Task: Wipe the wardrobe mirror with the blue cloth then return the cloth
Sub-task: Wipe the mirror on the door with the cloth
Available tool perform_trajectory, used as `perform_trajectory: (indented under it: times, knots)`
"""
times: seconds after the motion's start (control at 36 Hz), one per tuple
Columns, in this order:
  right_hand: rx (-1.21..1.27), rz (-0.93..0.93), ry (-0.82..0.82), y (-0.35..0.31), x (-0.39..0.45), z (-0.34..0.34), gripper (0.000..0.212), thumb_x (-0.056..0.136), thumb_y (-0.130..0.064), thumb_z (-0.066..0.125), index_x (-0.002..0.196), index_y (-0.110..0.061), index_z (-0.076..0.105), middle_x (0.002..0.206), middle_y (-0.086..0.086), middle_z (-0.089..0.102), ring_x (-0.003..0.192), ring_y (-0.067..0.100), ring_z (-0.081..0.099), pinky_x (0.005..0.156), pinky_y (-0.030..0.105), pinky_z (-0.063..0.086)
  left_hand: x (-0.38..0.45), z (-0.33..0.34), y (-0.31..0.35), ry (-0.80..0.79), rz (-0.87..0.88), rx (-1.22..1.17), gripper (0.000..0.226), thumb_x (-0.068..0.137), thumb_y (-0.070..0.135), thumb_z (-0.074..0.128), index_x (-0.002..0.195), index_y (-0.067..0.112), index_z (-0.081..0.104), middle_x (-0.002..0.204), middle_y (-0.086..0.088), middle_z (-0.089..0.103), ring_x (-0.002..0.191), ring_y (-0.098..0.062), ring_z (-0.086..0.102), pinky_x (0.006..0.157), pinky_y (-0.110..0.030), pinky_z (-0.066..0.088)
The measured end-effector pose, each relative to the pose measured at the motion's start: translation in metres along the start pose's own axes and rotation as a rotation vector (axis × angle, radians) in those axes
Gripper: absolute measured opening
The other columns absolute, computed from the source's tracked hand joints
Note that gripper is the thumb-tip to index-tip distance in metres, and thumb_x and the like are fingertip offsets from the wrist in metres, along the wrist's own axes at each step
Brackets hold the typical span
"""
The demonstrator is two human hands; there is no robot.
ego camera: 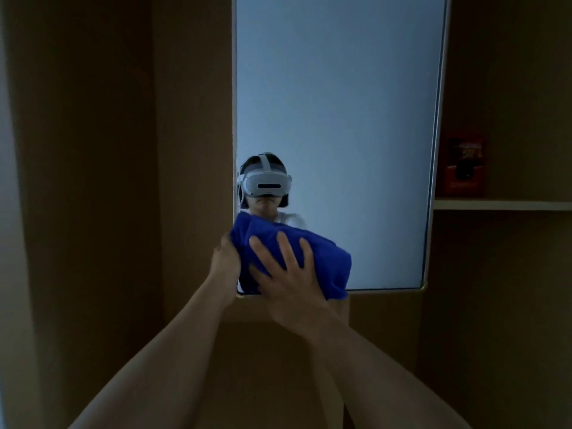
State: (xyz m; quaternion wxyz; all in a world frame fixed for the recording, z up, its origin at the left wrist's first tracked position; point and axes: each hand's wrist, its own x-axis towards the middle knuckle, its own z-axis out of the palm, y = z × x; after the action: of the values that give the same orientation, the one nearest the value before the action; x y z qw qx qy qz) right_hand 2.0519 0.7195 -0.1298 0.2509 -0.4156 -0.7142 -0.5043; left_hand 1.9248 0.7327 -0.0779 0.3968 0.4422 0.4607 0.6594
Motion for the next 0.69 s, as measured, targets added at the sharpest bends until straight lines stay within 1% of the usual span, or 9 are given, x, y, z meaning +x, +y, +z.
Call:
perform_trajectory:
  times: [0.11,0.22,0.28,0.33,0.42,0.47,0.56,0.64,0.69]
  knots:
    - [-0.096,-0.175,-0.064,0.016,-0.015,-0.004,0.077,0.079,-0.039,0.059,0.147,-0.033,0.024,0.159,0.002,0.004,0.14,0.039,0.015,0.109,0.06,0.008,-0.009,-0.006,0.007,-0.072,-0.089,0.02,0.039,0.098,0.045,0.028,0.092,0.019,0.056,0.092,-0.01,0.062,0.088,-0.027,0.058,0.085,-0.04,0.047]
    - [-0.17,-0.333,-0.017,0.051,0.009,-0.024,0.068,0.079,-0.044,0.055,0.144,-0.035,0.036,0.155,-0.001,0.027,0.134,0.036,0.033,0.102,0.057,0.033,-0.009,-0.009,0.01,-0.114,-0.091,0.049,0.045,0.101,0.044,0.027,0.103,0.01,0.058,0.107,-0.016,0.062,0.103,-0.031,0.058,0.097,-0.044,0.046]
    - [-0.168,-0.248,0.009,0.062,0.029,-0.036,0.074,0.077,-0.04,0.065,0.145,-0.033,0.035,0.155,-0.001,0.025,0.134,0.037,0.037,0.101,0.058,0.034,-0.009,-0.01,0.008,-0.129,-0.043,0.072,0.044,0.103,0.038,0.024,0.1,0.013,0.059,0.11,-0.017,0.063,0.102,-0.029,0.059,0.095,-0.044,0.047]
    - [-0.158,-0.127,0.014,0.07,0.054,-0.046,0.076,0.083,-0.043,0.06,0.149,-0.032,0.024,0.158,0.0,0.011,0.138,0.039,0.028,0.105,0.062,0.024,-0.01,-0.011,0.006,-0.14,-0.044,0.106,0.049,0.103,0.04,0.021,0.113,0.009,0.057,0.114,-0.02,0.062,0.104,-0.029,0.059,0.092,-0.041,0.047]
    - [-0.116,0.034,0.008,0.076,0.091,-0.055,0.073,0.088,-0.046,0.048,0.151,-0.033,0.013,0.16,0.003,0.004,0.141,0.041,0.014,0.107,0.066,0.008,-0.008,-0.011,0.007,-0.136,-0.114,0.103,0.058,0.101,0.047,0.021,0.137,0.008,0.044,0.137,-0.019,0.048,0.127,-0.033,0.045,0.105,-0.042,0.034]
    - [-0.076,0.136,0.007,0.074,0.108,-0.058,0.074,0.088,-0.045,0.05,0.15,-0.034,0.012,0.16,0.004,0.004,0.141,0.041,0.01,0.107,0.066,0.005,-0.008,-0.012,0.007,-0.13,-0.132,0.094,0.058,0.1,0.049,0.024,0.141,0.011,0.04,0.142,-0.014,0.045,0.13,-0.029,0.041,0.105,-0.04,0.031]
    - [-0.025,0.237,0.054,0.061,0.11,-0.053,0.068,0.09,-0.043,0.051,0.149,-0.032,0.02,0.159,0.006,0.011,0.139,0.042,0.017,0.106,0.063,0.015,-0.009,-0.013,0.007,-0.167,-0.094,0.087,0.052,0.1,0.04,0.032,0.138,0.006,0.041,0.141,-0.017,0.045,0.13,-0.034,0.043,0.097,-0.039,0.04]
    - [-0.036,0.195,0.074,0.045,0.088,-0.039,0.062,0.09,-0.046,0.044,0.148,-0.03,0.027,0.157,0.007,0.021,0.136,0.042,0.028,0.104,0.062,0.024,-0.009,-0.012,0.007,-0.214,-0.142,0.092,0.05,0.1,0.036,0.029,0.13,0.0,0.047,0.129,-0.029,0.05,0.12,-0.042,0.048,0.101,-0.046,0.04]
    - [-0.055,0.128,0.052,0.034,0.066,-0.028,0.062,0.09,-0.047,0.034,0.148,-0.029,0.027,0.157,0.007,0.022,0.136,0.042,0.029,0.104,0.062,0.024,-0.008,-0.01,0.007,-0.197,-0.127,0.039,0.044,0.101,0.031,0.026,0.127,0.005,0.05,0.125,-0.021,0.055,0.115,-0.034,0.054,0.101,-0.044,0.043]
